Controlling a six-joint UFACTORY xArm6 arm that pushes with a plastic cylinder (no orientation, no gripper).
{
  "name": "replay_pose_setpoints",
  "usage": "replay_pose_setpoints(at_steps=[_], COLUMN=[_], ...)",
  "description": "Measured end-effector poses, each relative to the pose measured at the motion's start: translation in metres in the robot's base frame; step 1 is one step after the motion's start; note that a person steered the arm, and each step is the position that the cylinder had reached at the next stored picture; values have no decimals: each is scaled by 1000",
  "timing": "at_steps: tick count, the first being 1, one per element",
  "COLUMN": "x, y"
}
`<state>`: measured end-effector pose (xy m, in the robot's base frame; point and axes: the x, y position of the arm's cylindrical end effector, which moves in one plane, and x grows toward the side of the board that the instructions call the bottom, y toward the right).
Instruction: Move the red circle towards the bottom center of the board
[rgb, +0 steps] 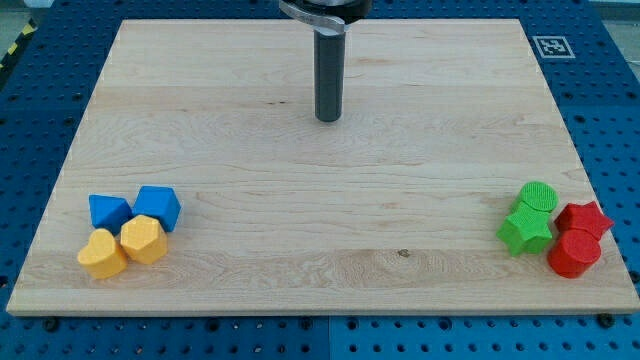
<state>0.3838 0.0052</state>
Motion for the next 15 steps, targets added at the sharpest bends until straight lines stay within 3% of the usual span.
replay_pose_setpoints(at_steps=[2, 5, 7, 8, 9, 12, 15], x=[24, 40, 144, 175, 176, 194, 224], y=[-3, 249, 312, 329, 321, 245, 281])
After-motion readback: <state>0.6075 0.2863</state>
